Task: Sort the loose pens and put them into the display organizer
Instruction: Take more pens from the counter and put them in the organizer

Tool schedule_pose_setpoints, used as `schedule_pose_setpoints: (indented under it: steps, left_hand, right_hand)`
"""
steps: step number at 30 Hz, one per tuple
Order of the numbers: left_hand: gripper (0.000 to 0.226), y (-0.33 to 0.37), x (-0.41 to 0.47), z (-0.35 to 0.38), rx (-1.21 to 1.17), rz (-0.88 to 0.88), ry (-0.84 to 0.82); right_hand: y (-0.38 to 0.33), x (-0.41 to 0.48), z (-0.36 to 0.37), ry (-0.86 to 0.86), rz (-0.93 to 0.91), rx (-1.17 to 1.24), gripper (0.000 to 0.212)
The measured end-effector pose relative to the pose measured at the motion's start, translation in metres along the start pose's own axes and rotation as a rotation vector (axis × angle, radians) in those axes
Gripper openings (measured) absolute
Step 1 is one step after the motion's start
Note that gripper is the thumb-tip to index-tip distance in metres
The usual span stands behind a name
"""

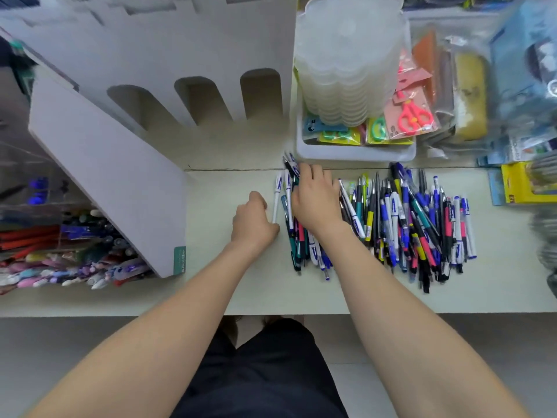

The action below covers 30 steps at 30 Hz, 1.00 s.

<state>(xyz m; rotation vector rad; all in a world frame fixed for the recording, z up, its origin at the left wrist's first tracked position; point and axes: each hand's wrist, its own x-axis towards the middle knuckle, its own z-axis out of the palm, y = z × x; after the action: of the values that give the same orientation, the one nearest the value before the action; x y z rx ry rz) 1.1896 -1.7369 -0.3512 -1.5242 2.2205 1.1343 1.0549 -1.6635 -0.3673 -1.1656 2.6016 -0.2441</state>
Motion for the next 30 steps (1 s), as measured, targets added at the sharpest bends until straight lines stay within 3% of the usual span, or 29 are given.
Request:
schedule_pose_setpoints:
  steps: [8,10,12,15,19,24,27,30]
  left_hand:
    - [0.045,-0.011,-0.018,0.007,-0.241,-0.042,-0.21]
    - [0.039,-0.012,-0.018,0.004,-0.295,-0.081,-0.242]
    - [0.027,-0.013,-0.017,0.002,-0.279,-0.091,-0.215]
    - [0.027,-0.008,-0.013,0.002,-0.15,-0.004,-0.07]
    - [0.046,0.012,-0.011,0.003,-0.151,0.149,0.008]
    - [0.061,0.028,0.01,-0.01,0.029,0.137,0.008]
    - [0.078,0.04,0.027,-0.016,0.164,0.168,0.043]
    - [0.082,0.051,0.046,-0.017,0.232,0.221,-0.002]
  right_hand:
    - [0.004,-0.025,-0.001,-0.049,-0.108,0.287,0.056]
    - [0.007,-0.035,-0.009,-0.046,-0.094,0.42,0.056]
    - [0.01,-0.048,-0.016,0.068,-0.05,0.454,0.055]
    - [0.012,-0.075,-0.02,0.25,0.112,0.322,0.054]
    - [-0.006,-0.111,-0.018,0.138,0.329,0.062,0.07]
    - [-0.033,-0.125,-0.001,-0.003,0.393,-0.093,0.115]
    - [-0.038,-0.115,0.008,0.009,0.395,-0.1,0.12]
    - [-0.038,-0.108,0.013,0.026,0.362,-0.116,0.116]
